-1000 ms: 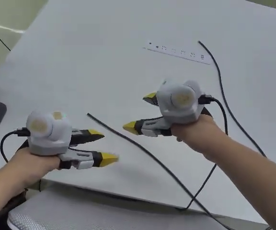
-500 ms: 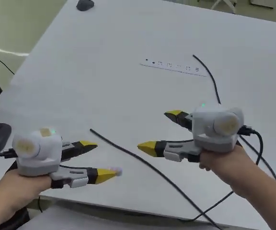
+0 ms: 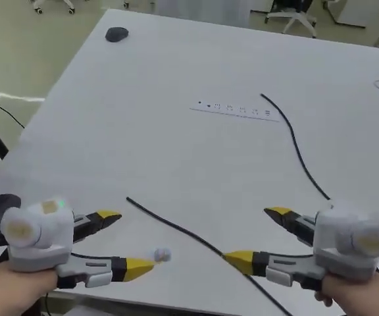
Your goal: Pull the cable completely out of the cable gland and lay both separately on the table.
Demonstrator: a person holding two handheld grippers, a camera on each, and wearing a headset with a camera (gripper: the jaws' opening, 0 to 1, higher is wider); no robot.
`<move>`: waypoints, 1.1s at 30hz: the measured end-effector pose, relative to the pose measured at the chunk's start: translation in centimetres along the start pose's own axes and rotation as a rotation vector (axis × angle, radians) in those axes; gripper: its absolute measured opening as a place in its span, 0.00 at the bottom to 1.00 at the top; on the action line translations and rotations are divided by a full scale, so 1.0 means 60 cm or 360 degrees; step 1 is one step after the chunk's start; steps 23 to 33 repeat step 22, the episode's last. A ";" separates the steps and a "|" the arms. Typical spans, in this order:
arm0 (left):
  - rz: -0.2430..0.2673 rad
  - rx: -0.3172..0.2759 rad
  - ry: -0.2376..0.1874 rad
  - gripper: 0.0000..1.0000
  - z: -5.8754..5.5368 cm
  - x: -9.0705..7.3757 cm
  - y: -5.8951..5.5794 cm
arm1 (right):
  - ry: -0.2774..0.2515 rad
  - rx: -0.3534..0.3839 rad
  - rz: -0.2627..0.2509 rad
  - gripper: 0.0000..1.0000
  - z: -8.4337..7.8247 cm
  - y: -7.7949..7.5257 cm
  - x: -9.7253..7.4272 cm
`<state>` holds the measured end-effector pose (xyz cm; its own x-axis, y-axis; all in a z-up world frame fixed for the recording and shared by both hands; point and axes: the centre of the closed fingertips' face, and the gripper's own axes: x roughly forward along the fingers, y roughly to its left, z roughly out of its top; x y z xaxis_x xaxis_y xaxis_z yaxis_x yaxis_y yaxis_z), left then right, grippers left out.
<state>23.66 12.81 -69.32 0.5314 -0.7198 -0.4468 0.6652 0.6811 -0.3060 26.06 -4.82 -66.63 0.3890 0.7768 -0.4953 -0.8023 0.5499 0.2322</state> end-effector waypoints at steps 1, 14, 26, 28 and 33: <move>0.0011 0.0001 0.0003 0.78 -0.001 -0.003 0.002 | 0.0009 0.0007 -0.0004 0.87 -0.004 0.000 -0.004; 0.0033 -0.0067 0.0062 0.91 -0.025 -0.019 0.006 | 0.0204 0.0035 0.0007 0.99 -0.082 0.008 -0.020; 0.0025 -0.0082 0.0146 0.99 -0.047 -0.027 0.009 | 0.0264 0.0024 0.0004 0.99 -0.093 0.011 -0.018; 0.0025 -0.0082 0.0146 0.99 -0.047 -0.027 0.009 | 0.0264 0.0024 0.0004 0.99 -0.093 0.011 -0.018; 0.0025 -0.0082 0.0146 0.99 -0.047 -0.027 0.009 | 0.0264 0.0024 0.0004 0.99 -0.093 0.011 -0.018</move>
